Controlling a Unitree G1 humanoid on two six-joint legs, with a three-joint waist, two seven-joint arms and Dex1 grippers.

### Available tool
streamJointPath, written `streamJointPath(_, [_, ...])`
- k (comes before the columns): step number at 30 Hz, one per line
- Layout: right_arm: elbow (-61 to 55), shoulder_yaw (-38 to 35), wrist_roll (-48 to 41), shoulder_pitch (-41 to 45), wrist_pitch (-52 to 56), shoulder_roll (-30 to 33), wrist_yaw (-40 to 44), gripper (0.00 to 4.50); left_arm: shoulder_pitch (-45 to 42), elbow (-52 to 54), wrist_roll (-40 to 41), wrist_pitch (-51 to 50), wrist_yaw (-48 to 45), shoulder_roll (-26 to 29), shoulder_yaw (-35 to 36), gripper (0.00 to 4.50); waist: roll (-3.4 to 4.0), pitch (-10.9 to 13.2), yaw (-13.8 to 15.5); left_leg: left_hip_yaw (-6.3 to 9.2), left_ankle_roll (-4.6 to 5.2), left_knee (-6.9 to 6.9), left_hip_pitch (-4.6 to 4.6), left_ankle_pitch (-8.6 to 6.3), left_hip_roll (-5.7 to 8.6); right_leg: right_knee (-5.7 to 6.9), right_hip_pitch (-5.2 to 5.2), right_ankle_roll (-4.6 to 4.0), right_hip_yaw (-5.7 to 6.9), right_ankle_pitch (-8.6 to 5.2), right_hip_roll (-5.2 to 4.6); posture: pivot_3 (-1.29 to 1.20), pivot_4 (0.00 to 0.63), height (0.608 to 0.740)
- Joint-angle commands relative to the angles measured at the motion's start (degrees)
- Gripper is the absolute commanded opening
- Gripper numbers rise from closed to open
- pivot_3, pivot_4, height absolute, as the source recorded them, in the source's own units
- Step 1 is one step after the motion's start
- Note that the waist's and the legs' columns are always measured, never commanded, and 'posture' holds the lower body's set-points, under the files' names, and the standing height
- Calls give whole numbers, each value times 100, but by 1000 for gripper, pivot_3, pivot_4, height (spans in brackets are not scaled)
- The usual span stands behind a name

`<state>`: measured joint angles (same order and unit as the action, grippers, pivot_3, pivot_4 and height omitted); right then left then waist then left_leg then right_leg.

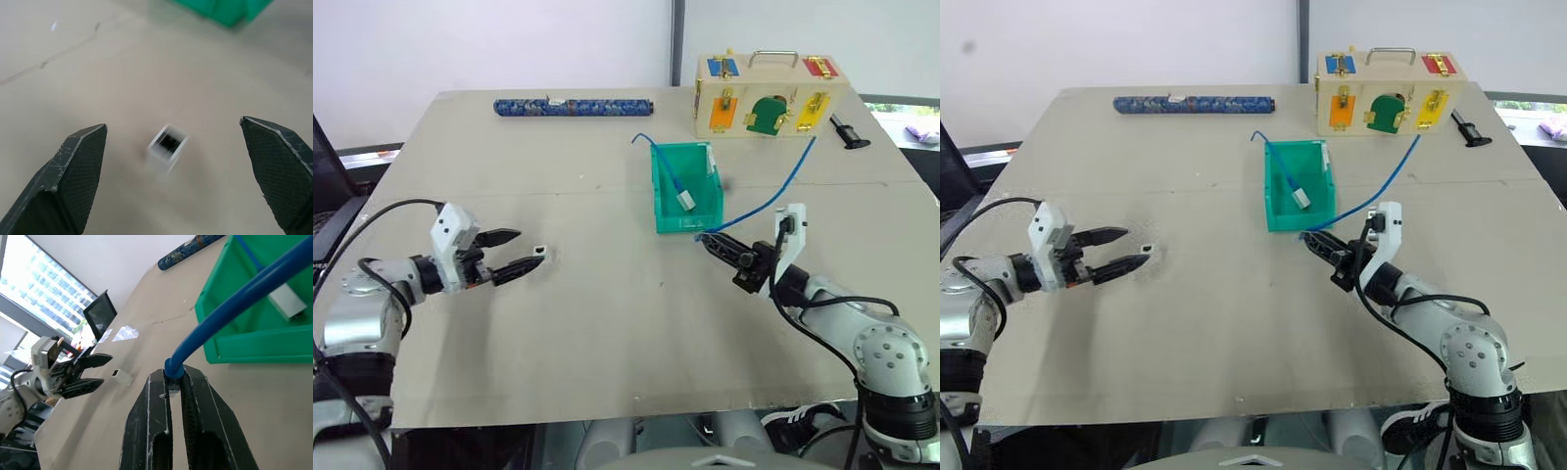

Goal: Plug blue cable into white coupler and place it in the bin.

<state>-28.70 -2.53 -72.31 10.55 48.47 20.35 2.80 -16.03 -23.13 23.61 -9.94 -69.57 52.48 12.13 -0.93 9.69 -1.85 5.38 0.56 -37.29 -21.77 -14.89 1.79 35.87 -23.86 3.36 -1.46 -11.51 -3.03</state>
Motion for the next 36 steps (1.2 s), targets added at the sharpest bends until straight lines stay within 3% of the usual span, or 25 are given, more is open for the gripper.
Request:
streamJointPath(1, [-165,-25,35,24,-84,-22,107,0,-508,-895,-481,841,-388,132,-219,4459,0,0,14,-2,0,0,0,0,1,0,0,0,-2,0,-5,0,150,740])
streamJointPath(14, [-438,-180,102,-176,-158,-29,-55,0,-2114,-3178,-1584,2400,-910,-437,-1096,4459,-8,-3,-10,-7,1,-2,-3,0,2,4,-4,2,-3,2,-7,0,150,740])
streamJointPath(23, [-626,-256,65,-359,-190,67,-152,0,-2197,-3458,-1624,2623,-1268,-566,-1104,350,-10,-4,-32,-9,1,-3,-1,0,1,7,-3,3,-4,2,-7,0,150,740])
streamJointPath(26, [-653,-260,201,-384,-247,197,-46,0,-2077,-2759,-1351,2260,-1474,-715,-1056,400,-10,-4,-28,-9,1,-3,-2,0,0,7,-3,3,-4,2,-8,0,150,740])
streamJointPath(29, [-663,-259,484,-340,-363,351,169,0,-1788,-1379,-965,1431,-1583,-962,-1129,400,-10,-3,-14,-4,1,-8,-9,0,1,6,-4,3,-2,2,-8,0,150,740])
streamJointPath(32, [-641,-272,760,-196,-410,587,385,0,-1412,296,-765,461,-1407,-1249,-1474,400,-14,-3,-14,-1,1,-13,-13,0,1,6,-3,3,-4,2,-10,0,150,740])
streamJointPath(36, [-636,-235,1246,50,-441,1078,844,0,-1331,1511,-1056,-124,-920,-1714,-2114,400,-13,-2,-8,-5,1,-12,-10,0,1,7,-3,3,-10,2,-10,0,150,740])
